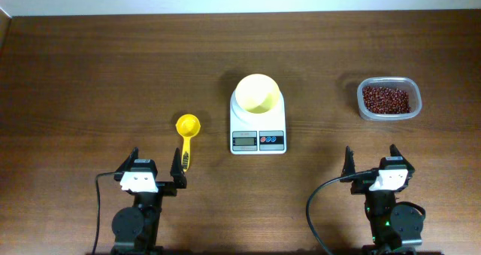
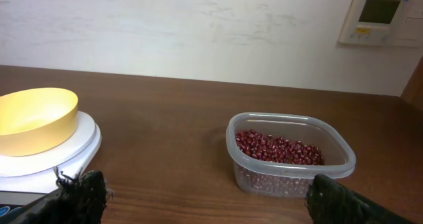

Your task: Scoop item into bowl and weigh 50g on scale

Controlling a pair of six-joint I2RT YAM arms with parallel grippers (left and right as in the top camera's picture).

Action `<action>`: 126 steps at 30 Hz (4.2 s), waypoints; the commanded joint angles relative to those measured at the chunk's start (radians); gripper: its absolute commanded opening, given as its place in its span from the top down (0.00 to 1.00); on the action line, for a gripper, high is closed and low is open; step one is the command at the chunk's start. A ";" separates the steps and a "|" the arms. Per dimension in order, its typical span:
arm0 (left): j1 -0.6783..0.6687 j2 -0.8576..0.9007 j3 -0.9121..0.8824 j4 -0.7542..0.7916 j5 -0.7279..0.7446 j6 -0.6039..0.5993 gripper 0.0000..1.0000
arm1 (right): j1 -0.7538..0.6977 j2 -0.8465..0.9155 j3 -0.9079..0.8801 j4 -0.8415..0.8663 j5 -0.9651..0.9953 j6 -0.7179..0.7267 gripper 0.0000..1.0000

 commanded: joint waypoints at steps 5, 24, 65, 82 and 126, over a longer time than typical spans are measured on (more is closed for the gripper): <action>-0.004 -0.004 -0.002 -0.006 0.008 0.015 0.01 | -0.005 -0.008 -0.005 -0.008 0.001 0.007 0.01; -0.004 -0.004 -0.002 -0.006 0.008 0.015 0.01 | -0.005 -0.008 -0.005 -0.008 0.001 0.007 0.01; -0.004 -0.004 -0.002 -0.006 0.008 0.015 0.01 | -0.005 -0.008 -0.005 -0.008 0.001 0.007 0.01; -0.004 -0.004 -0.002 -0.006 0.008 0.015 0.01 | -0.005 -0.008 -0.005 -0.008 0.001 0.007 0.01; -0.004 0.501 0.797 -0.554 0.217 0.129 0.01 | -0.005 -0.008 -0.005 -0.008 0.001 0.007 0.01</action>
